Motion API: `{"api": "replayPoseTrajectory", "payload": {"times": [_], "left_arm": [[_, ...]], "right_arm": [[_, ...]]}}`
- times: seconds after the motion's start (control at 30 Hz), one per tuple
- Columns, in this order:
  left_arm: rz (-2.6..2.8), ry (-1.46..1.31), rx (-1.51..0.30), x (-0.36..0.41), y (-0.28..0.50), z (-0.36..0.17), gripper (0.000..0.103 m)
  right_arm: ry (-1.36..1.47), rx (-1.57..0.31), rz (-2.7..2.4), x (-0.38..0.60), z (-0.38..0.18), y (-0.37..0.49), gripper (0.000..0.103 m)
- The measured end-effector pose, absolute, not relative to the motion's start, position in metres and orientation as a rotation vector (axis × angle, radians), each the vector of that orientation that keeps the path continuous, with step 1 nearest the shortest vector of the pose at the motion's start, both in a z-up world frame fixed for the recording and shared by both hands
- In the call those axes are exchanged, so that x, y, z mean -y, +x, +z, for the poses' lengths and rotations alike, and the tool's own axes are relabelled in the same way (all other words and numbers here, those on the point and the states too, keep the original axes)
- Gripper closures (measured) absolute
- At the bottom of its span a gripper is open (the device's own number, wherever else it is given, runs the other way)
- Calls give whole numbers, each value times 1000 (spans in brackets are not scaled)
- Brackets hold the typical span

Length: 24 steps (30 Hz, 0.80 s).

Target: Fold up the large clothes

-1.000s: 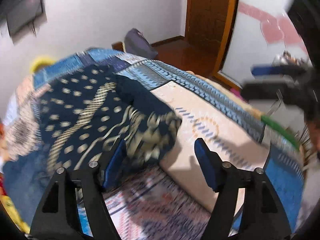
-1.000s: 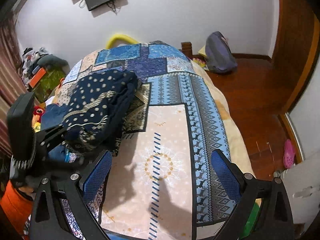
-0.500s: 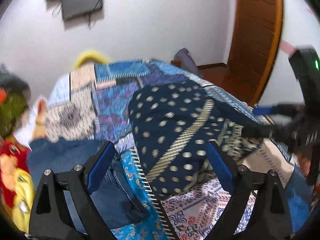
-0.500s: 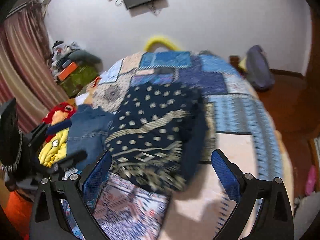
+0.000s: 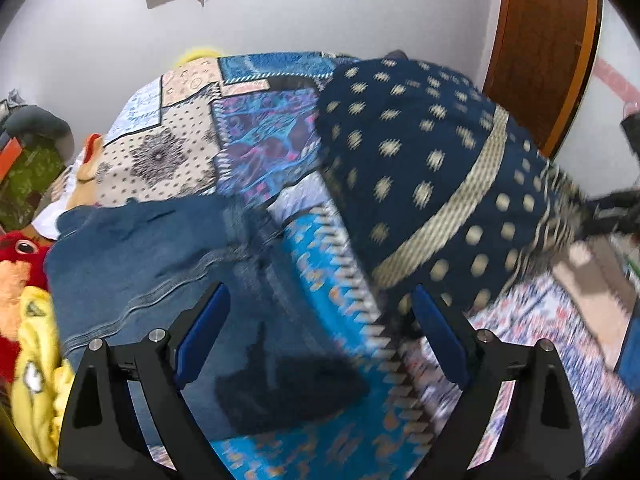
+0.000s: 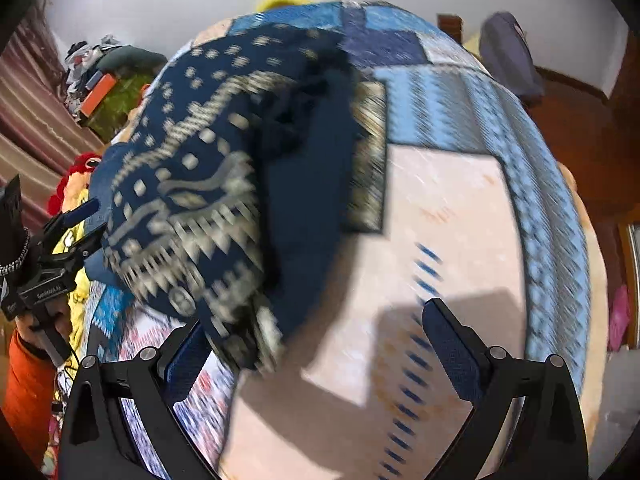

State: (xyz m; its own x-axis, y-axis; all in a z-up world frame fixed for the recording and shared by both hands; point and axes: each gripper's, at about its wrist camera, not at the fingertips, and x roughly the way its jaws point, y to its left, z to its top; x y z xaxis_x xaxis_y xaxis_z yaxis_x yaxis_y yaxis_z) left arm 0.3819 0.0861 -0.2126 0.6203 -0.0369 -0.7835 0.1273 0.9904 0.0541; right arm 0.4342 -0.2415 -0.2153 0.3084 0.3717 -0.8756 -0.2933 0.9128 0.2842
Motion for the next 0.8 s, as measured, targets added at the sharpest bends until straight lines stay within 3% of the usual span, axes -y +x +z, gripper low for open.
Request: {"api": "replayPoseTrajectory", "payload": {"times": [0.43, 0.8], "left_arm": [[-173, -76, -818, -102, 411, -148, 10], [-419, -331, -990, -75, 495, -212, 10]], "right_arm": [[152, -986, 503, 230, -136, 452, 4], [271, -1203, 628, 192, -202, 526, 4]]}}
